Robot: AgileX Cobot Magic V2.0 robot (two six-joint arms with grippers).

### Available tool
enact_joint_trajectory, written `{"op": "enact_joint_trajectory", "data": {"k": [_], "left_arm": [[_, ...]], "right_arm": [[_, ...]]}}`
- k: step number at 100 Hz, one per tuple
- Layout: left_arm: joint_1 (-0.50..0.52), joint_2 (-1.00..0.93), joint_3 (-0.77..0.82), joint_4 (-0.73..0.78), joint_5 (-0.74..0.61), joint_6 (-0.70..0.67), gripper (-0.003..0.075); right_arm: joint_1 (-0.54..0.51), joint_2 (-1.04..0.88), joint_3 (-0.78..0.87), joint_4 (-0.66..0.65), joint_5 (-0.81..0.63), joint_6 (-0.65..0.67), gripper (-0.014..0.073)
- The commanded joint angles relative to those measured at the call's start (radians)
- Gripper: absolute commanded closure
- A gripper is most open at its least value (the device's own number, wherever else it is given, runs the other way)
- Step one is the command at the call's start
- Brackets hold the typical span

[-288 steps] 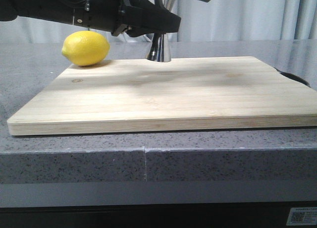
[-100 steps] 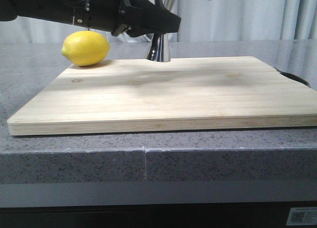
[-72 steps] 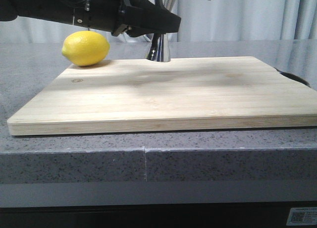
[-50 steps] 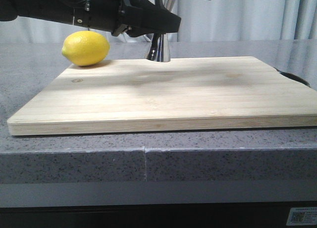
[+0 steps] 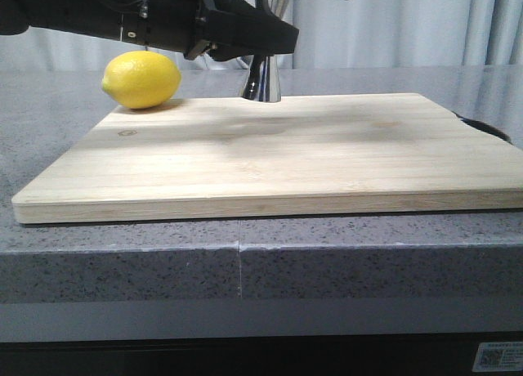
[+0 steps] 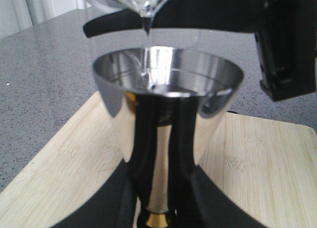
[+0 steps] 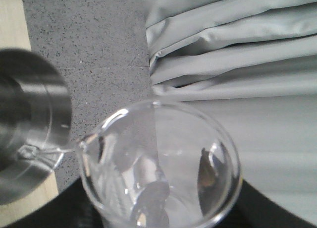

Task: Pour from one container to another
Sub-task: 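Tilt the beaker with the right gripper, pouring liquid into the jigger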

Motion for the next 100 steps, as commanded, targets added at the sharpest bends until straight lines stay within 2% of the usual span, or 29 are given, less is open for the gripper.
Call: {"op": "enact_joint_trajectory", "data": {"k": [1,100], "left_arm": [[-0.006,-0.047,-0.03,-0.068,0.057,0.0,0.0739],[-0.006,-0.047,-0.03,-0.068,0.057,0.0,0.0739]], "right_arm": [[0.001,-0.047,-0.04,-0.037,-0.027,-0.003,0.0378],[0.001,-0.047,-0.04,-0.045,-0.025,0.007,0.0378]]}}
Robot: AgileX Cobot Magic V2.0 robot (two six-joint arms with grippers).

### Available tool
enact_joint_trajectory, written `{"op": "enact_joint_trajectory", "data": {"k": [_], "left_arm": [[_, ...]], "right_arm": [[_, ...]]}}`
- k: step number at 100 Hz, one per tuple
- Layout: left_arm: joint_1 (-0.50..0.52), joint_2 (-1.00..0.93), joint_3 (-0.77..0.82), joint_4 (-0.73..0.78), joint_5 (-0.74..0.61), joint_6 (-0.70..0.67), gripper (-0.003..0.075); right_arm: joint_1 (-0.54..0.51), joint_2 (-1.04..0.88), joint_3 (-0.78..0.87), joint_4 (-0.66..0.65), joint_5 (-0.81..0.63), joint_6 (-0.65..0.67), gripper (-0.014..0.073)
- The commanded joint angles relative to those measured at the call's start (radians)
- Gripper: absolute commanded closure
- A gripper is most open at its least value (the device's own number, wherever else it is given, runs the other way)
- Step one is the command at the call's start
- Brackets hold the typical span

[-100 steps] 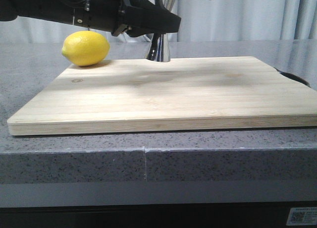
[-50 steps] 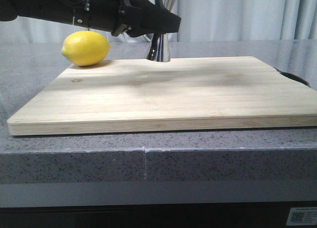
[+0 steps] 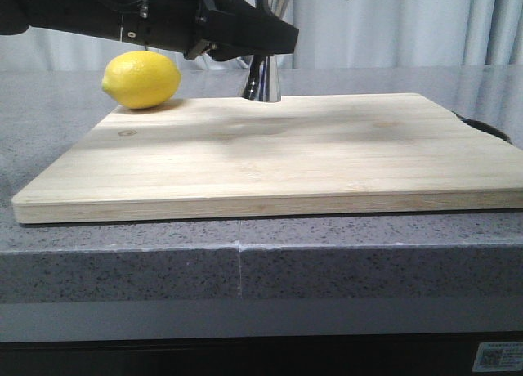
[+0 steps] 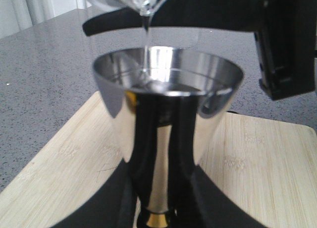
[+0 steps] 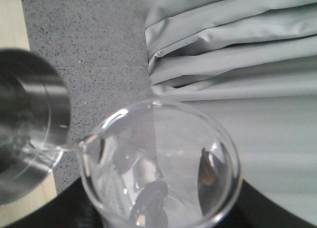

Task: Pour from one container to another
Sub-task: 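Tilt the beaker with the right gripper, pouring liquid into the jigger, then tilt the beaker upright and move it away from the jigger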

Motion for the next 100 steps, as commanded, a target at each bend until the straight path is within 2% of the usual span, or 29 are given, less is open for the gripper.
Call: {"op": "enact_joint_trajectory", "data": {"k": [1,69,90,100], "left_arm": [[-0.006,-0.047,-0.03,-0.068,0.057,0.0,0.0739],[-0.006,-0.047,-0.03,-0.068,0.057,0.0,0.0739],[-0.006,-0.047,-0.03,-0.068,0.057,0.0,0.0739],[-0.006,-0.047,-0.03,-0.068,0.057,0.0,0.0739]], "right_arm": [[0.001,-0.047,-0.04,-0.037,-0.023,0.005,0.0378],[0.001,-0.047,-0.04,-0.041,-0.025,0.005,0.0378],[0.001,-0.047,-0.04,0.075,-0.025,0.006,0.0378],[-0.001,-0.047,-0.04,0.126,-0.023,0.064,0.0378]]}}
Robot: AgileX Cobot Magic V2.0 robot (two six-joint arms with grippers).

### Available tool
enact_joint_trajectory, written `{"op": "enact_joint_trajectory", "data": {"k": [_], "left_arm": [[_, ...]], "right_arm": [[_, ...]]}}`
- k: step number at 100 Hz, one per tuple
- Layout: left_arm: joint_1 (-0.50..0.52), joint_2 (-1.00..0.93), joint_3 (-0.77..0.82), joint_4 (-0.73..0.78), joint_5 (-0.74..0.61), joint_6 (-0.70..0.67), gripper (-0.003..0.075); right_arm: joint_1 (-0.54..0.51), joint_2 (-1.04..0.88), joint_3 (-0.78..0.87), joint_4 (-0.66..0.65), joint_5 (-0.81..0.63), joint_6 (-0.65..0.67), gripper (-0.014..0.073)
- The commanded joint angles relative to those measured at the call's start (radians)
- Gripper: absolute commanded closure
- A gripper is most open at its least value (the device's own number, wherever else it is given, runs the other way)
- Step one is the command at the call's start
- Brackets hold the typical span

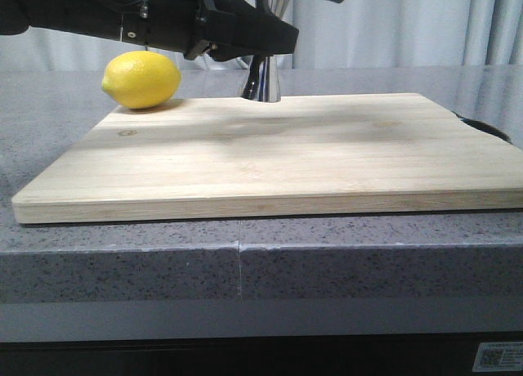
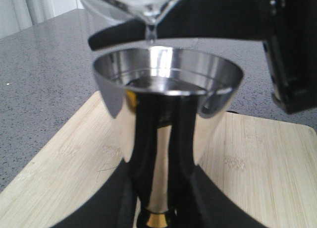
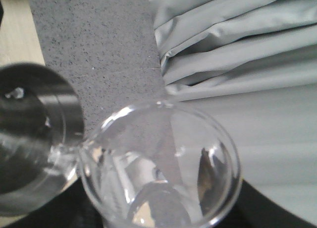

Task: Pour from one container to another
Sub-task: 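Tilt the beaker upright and move it away from the jigger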

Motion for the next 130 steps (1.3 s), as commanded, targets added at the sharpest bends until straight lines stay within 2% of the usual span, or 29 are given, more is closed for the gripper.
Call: {"op": "enact_joint_trajectory", "data": {"k": [1,15,32,57,67,81,93,112,130], "left_arm": [[-0.006,-0.047,-0.03,-0.068,0.057,0.0,0.0739],[-0.006,-0.047,-0.03,-0.068,0.057,0.0,0.0739],[-0.006,-0.047,-0.03,-0.068,0.057,0.0,0.0739],[-0.006,-0.047,-0.03,-0.068,0.057,0.0,0.0739],[-0.006,-0.047,-0.03,-0.068,0.057,0.0,0.0739],[-0.006,-0.047,-0.03,-0.068,0.057,0.0,0.0739],[-0.006,-0.047,-0.03,-0.068,0.057,0.0,0.0739],[-0.006,-0.047,-0.03,-0.068,0.057,0.0,0.0739],[-0.006,-0.047,-0.03,-0.068,0.057,0.0,0.0739]], "right_arm": [[-0.001,-0.047,-0.04,0.014,-0.023,0.061,0.0378],[-0.001,-0.047,-0.04,0.016,-0.018,0.161,0.0378],[-0.011,-0.049,-0.04,0.016,-0.016,0.216,0.0378],[-0.111,-0.078,-0.038,0.052,-0.056,0.376,0.0378],[-0.151,-0.103,-0.038,0.153,-0.084,0.383,0.0378],[-0.221,-0.142,-0.024,0.379,-0.125,0.383,0.0378],[-0.279,-0.178,0.057,0.52,-0.249,0.383,0.0378],[-0.327,-0.207,0.229,0.628,-0.427,0.383,0.0378],[-0.329,-0.207,0.361,0.663,-0.576,0.383,0.0378]]}}
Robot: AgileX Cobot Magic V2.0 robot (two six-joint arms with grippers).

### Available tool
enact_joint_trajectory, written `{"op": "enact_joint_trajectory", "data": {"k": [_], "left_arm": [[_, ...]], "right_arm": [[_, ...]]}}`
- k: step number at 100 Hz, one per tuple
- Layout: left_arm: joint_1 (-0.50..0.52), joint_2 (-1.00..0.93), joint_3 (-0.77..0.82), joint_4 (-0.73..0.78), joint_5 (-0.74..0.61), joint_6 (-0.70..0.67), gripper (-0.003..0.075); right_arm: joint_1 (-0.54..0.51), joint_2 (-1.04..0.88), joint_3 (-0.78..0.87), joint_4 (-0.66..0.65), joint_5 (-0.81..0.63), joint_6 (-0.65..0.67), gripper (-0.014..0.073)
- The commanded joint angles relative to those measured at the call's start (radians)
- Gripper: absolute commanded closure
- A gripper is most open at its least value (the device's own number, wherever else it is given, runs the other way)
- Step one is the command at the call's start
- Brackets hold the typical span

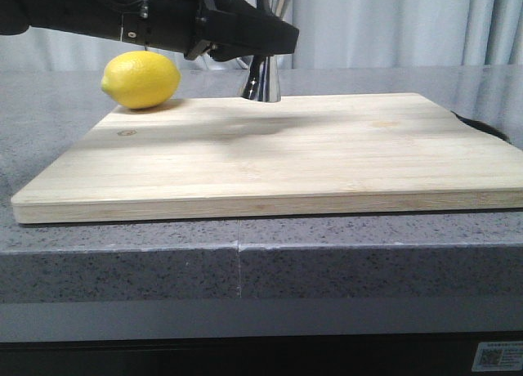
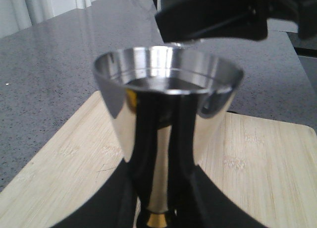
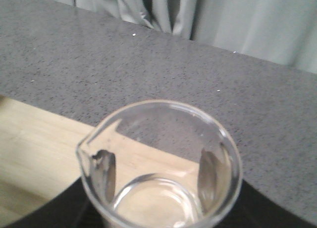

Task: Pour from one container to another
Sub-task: 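Tilt the beaker upright and move it away from the jigger, then lower the beaker onto the board with the right gripper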

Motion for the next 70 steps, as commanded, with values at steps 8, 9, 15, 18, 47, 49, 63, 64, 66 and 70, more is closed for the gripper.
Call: {"op": "enact_joint_trajectory", "data": {"k": [8,9,15,18,47,49,63,64,66,70], "left_arm": [[-0.006,-0.047,-0.03,-0.068,0.057,0.0,0.0739],[-0.006,-0.047,-0.03,-0.068,0.057,0.0,0.0739],[-0.006,-0.047,-0.03,-0.068,0.057,0.0,0.0739],[-0.006,-0.047,-0.03,-0.068,0.057,0.0,0.0739],[-0.006,-0.047,-0.03,-0.068,0.057,0.0,0.0739],[-0.006,-0.047,-0.03,-0.068,0.057,0.0,0.0739],[-0.006,-0.047,-0.03,-0.068,0.057,0.0,0.0739],[-0.006,-0.047,-0.03,-0.068,0.057,0.0,0.0739],[-0.006,-0.047,-0.03,-0.068,0.057,0.0,0.0739],[-0.006,-0.047,-0.03,-0.068,0.057,0.0,0.0739]], "right_arm": [[-0.013,-0.04,0.057,0.035,-0.198,0.0,0.0378],[-0.013,-0.04,0.06,0.035,-0.201,0.0,0.0378],[-0.015,-0.033,0.084,0.035,-0.233,0.0,0.0378],[-0.015,-0.026,0.091,0.035,-0.248,0.0,0.0378],[-0.017,0.075,0.098,0.033,-0.327,-0.004,0.0378],[-0.02,0.081,0.098,0.033,-0.332,-0.004,0.0378],[-0.047,0.131,0.094,0.033,-0.384,-0.004,0.0378],[-0.051,0.136,0.094,0.033,-0.389,-0.004,0.0378],[-0.053,0.14,0.094,0.033,-0.398,-0.004,0.0378],[-0.061,0.153,0.094,0.033,-0.409,-0.004,0.0378]]}}
